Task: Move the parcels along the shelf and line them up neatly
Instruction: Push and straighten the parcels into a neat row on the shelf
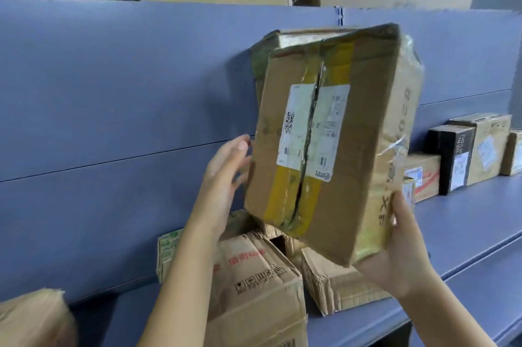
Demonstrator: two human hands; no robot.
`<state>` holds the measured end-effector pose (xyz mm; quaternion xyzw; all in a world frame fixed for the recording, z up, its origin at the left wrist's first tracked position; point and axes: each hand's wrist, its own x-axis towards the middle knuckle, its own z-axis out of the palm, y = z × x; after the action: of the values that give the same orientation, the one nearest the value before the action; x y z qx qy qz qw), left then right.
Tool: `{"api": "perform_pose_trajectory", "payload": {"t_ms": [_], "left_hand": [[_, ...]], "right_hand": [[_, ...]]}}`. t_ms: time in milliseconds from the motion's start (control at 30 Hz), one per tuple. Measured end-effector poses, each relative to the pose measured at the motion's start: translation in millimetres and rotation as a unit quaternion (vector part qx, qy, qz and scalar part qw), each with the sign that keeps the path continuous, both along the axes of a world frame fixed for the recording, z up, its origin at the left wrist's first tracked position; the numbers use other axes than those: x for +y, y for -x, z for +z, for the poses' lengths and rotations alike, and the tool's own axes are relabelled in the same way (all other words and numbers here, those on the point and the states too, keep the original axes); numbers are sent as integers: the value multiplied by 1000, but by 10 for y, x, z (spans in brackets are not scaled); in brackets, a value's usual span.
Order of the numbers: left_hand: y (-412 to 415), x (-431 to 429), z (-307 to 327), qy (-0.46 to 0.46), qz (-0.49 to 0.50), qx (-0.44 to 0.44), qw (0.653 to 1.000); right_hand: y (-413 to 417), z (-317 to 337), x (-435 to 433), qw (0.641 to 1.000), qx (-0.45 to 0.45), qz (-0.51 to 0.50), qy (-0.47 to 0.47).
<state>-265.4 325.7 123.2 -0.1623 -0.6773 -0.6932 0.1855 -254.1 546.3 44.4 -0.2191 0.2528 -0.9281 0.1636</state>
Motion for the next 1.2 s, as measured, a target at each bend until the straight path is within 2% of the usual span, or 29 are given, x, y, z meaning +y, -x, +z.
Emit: {"api": "perform_pose_trajectory", "payload": {"t_ms": [67, 133, 300, 367, 533, 633, 700, 933, 1100, 1200], "left_hand": [[-41, 10, -90, 63, -58, -39, 996], [-82, 10, -166, 84, -100, -52, 990], [-120, -36, -309, 1, -161, -107, 981], [-110, -72, -351, -23, -149, -87, 985], [-125, -209, -429, -53, -62, 14, 997], [-179, -277, -511, -60, -58, 36, 996], [-229, -316, -563, -59, -69, 37, 995], [-392, -434, -771, -22, -76, 5, 997], [-485, -571, -1030, -103, -13, -51, 993], [-578, -696, -1054, -117, -6, -58, 991]], "right_hand": [[32, -122, 23, 997, -68, -20, -36], [-21, -171, -7, 994, -68, -28, -77], [18, -227, -19, 982, -73, -35, -169], [10, -201, -18, 977, -59, -45, -202], [-20, -110, 5, 926, 99, -173, -320], [-33, -38, -61, 871, 186, -237, -388], [-79, -48, -135, 865, 215, -238, -386], [-244, -250, -291, 899, 155, -256, -318], [-406, -327, -260, 905, 120, -281, -296], [-494, -257, -152, 898, 117, -285, -313]]}}
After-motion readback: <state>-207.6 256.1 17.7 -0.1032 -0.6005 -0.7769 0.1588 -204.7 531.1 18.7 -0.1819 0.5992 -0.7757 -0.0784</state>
